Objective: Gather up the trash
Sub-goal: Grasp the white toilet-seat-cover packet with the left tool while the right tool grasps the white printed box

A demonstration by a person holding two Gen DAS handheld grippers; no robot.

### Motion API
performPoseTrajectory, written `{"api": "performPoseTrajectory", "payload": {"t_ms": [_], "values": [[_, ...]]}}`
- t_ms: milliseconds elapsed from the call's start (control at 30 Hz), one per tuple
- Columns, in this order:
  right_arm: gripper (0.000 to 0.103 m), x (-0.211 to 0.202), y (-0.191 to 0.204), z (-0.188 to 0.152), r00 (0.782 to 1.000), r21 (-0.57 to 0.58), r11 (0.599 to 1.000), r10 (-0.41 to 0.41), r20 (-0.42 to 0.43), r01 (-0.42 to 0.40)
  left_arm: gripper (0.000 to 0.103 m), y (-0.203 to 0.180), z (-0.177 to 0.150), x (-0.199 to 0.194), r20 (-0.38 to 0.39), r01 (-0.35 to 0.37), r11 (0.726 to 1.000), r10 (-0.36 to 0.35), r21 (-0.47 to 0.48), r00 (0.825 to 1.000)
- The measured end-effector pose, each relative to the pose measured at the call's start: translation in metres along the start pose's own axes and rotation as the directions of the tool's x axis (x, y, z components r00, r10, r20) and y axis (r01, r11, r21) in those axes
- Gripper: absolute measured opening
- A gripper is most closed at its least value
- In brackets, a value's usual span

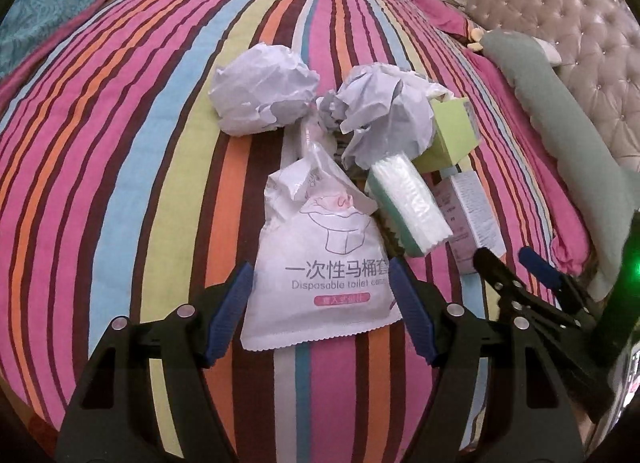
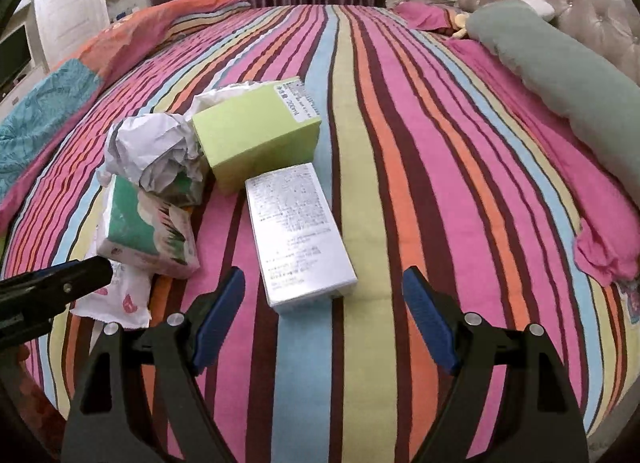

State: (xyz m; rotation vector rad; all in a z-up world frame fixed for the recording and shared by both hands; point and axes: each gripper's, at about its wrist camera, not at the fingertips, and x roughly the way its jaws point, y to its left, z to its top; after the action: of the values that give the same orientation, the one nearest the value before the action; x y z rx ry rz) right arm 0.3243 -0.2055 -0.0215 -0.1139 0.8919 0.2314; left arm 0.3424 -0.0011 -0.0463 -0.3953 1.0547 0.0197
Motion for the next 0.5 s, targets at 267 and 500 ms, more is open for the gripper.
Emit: {"api": "performPoseTrajectory", "payload": {"t_ms": [267, 500], "values": [[0.077, 0.020, 0.007, 0.005, 1.000, -0.056, 0.998, 0.010, -0.030, -0.011, 0.075, -0.012, 0.006, 0.010, -0.016, -0.063, 0.998, 0.064, 0.023, 0.998], [0.077, 0.029, 0.005, 0.011, 0.999, -0.057, 0.998, 0.000, -0.041, -0.002, 0.075, -0.014, 0.014, 0.033, -0.038, -0.105, 0.994, 0.106, 0.027, 0.994]]}}
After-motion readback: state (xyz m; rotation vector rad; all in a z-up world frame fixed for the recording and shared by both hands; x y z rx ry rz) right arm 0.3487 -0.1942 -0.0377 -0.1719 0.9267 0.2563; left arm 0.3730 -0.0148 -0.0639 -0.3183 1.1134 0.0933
